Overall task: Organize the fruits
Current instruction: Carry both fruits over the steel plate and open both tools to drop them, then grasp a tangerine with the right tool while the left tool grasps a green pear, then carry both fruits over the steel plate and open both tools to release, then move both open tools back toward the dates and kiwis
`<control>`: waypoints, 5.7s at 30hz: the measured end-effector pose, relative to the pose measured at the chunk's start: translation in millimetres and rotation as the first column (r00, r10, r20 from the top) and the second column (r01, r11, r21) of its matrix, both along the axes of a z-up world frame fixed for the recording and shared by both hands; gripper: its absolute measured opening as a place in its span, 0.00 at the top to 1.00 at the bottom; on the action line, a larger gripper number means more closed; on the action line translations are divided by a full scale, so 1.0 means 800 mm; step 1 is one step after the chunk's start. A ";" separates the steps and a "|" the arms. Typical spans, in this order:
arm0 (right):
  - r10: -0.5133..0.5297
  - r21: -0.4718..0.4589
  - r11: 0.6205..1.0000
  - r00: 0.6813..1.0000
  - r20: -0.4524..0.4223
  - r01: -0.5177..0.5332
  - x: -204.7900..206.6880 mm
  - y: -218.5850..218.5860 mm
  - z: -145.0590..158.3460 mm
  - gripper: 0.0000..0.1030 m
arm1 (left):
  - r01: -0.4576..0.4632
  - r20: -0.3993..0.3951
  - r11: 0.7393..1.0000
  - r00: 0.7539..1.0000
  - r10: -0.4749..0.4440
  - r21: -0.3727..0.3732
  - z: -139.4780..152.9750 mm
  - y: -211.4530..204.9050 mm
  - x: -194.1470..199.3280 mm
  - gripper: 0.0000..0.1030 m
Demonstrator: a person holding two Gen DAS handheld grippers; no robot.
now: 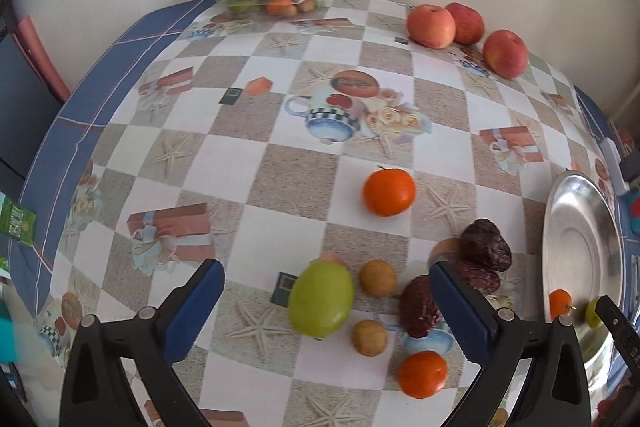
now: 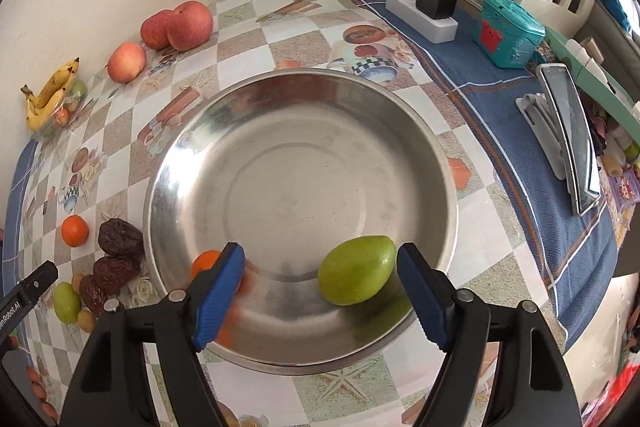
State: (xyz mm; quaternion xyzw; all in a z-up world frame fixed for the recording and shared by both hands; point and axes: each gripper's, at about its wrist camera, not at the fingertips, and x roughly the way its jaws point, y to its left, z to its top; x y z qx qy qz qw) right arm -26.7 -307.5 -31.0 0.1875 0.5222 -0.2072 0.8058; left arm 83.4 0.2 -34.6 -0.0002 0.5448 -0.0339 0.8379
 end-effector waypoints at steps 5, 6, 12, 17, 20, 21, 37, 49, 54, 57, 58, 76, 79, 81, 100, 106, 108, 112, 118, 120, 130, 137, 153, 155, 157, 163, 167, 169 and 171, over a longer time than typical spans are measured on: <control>0.015 0.003 1.000 0.999 0.030 -0.015 0.000 0.011 -0.001 0.06 | 0.007 0.001 1.000 1.000 -0.007 -0.022 -0.002 0.013 -0.002 0.00; 0.019 -0.006 1.000 0.999 0.040 -0.019 0.000 0.014 0.001 0.06 | 0.008 0.001 1.000 1.000 -0.008 -0.021 -0.003 0.015 -0.003 0.00; 0.093 0.003 0.996 0.986 0.141 -0.094 0.010 0.041 0.019 0.06 | -0.011 0.015 1.000 1.000 0.011 -0.026 0.000 0.029 -0.003 0.00; 0.248 0.036 0.964 0.944 0.219 -0.262 0.027 0.089 0.034 0.06 | 0.004 0.022 0.999 1.000 -0.004 -0.039 0.002 0.037 -0.004 0.00; 0.340 0.063 0.931 0.916 0.215 -0.360 0.039 0.126 0.030 0.06 | 0.003 0.021 0.998 1.000 -0.002 -0.055 0.001 0.042 -0.005 0.00; 0.363 0.071 0.920 0.908 0.209 -0.385 0.043 0.138 0.028 0.06 | 0.007 0.013 0.998 1.000 -0.006 -0.063 0.000 0.042 -0.005 0.00; 0.559 0.139 0.815 0.827 0.065 -0.562 0.060 0.253 -0.017 0.25 | -0.007 -0.166 0.986 0.986 -0.021 -0.167 -0.042 0.036 0.002 0.10; 0.574 0.197 0.806 0.818 -0.035 -0.558 0.062 0.259 -0.056 0.51 | 0.006 -0.184 0.978 0.982 -0.046 -0.210 -0.054 0.028 0.001 0.45; 0.571 0.207 0.807 0.820 -0.035 -0.553 0.064 0.255 -0.057 0.63 | -0.014 -0.188 0.974 0.982 -0.030 -0.227 -0.052 0.033 0.002 0.58; 0.569 0.206 0.809 0.822 -0.036 -0.551 0.063 0.253 -0.055 0.63 | -0.025 -0.189 0.973 0.982 -0.020 -0.231 -0.051 0.034 0.001 0.58; 0.567 0.205 0.810 0.823 -0.035 -0.549 0.063 0.252 -0.054 0.63 | -0.032 -0.189 0.972 0.982 -0.012 -0.232 -0.051 0.036 0.000 0.58; 0.310 0.146 0.937 0.948 0.069 -0.317 0.046 0.158 0.012 0.63 | -0.142 -0.134 0.964 0.984 0.114 -0.226 -0.033 0.057 -0.001 0.58; 0.302 0.174 0.932 0.947 0.106 -0.317 0.057 0.149 0.027 0.63 | -0.133 -0.128 0.966 0.986 0.107 -0.223 -0.030 0.053 0.001 0.58; 0.289 0.170 0.937 0.951 0.113 -0.305 0.069 0.145 0.036 0.64 | -0.131 -0.117 0.969 0.987 0.108 -0.208 -0.028 0.050 0.002 0.58; 0.120 0.145 0.980 0.988 0.101 -0.134 0.085 0.057 0.024 0.63 | 0.092 -0.050 0.983 0.994 -0.101 -0.158 0.017 -0.099 0.026 0.58; -0.023 0.161 0.987 0.997 0.072 0.011 0.068 -0.006 0.014 0.63 | 0.251 -0.033 0.954 0.965 -0.260 -0.161 0.027 -0.181 0.015 0.58; -0.073 0.159 0.985 0.996 0.053 0.064 0.060 -0.027 0.009 0.63 | 0.312 -0.018 0.938 0.948 -0.318 -0.149 0.028 -0.209 0.009 0.58; -0.151 0.184 0.973 0.988 0.043 0.141 0.046 -0.058 0.002 0.63 | 0.393 -0.009 0.908 0.917 -0.398 -0.144 0.025 -0.245 -0.002 0.58; -0.183 0.175 0.969 0.982 0.039 0.173 0.040 -0.068 0.005 0.63 | 0.429 0.000 0.891 0.901 -0.434 -0.151 0.014 -0.251 -0.011 0.56; -0.178 0.170 0.971 0.983 0.038 0.169 0.041 -0.066 0.005 0.63 | 0.419 -0.002 0.894 0.905 -0.425 -0.157 0.012 -0.245 -0.012 0.55; -0.131 0.109 0.986 0.991 0.029 0.127 0.045 -0.054 0.008 0.45 | 0.295 -0.018 0.946 0.954 -0.300 -0.133 0.007 -0.187 0.004 0.30; -0.095 0.061 0.994 0.995 0.010 0.094 0.046 -0.044 0.005 0.32 | 0.167 -0.010 0.981 0.985 -0.169 -0.103 0.005 -0.127 0.018 0.18; -0.025 0.028 0.999 0.999 -0.031 0.026 0.049 -0.018 -0.012 0.12 | -0.059 -0.050 0.997 0.997 0.057 -0.048 -0.016 -0.033 0.027 0.00; -0.026 0.026 0.999 0.999 -0.020 0.027 0.048 -0.017 -0.012 0.06 | -0.070 -0.042 0.997 0.997 0.069 -0.040 -0.015 -0.025 0.028 0.00; -0.023 0.016 1.000 1.000 -0.014 0.023 0.049 -0.015 -0.010 0.06 | -0.081 -0.035 0.996 0.996 0.080 -0.035 -0.015 -0.018 0.028 0.00; -0.012 0.003 1.000 1.000 0.010 0.012 0.051 -0.009 -0.008 0.06 | -0.111 -0.036 0.993 0.993 0.109 -0.044 -0.014 -0.002 0.032 0.00; 0.013 -0.009 1.000 0.999 0.032 -0.013 0.054 -0.001 -0.004 0.06 | -0.120 -0.035 0.992 0.992 0.118 -0.049 -0.014 0.005 0.033 0.00; 0.040 0.019 0.999 0.998 0.056 -0.041 0.057 0.004 -0.003 0.06 | -0.134 -0.030 0.989 0.991 0.132 -0.059 -0.012 0.010 0.034 0.00; 0.067 0.037 0.997 0.995 0.073 -0.070 0.061 0.011 -0.002 0.06 | -0.146 -0.023 0.987 0.989 0.145 -0.070 -0.009 0.015 0.035 0.00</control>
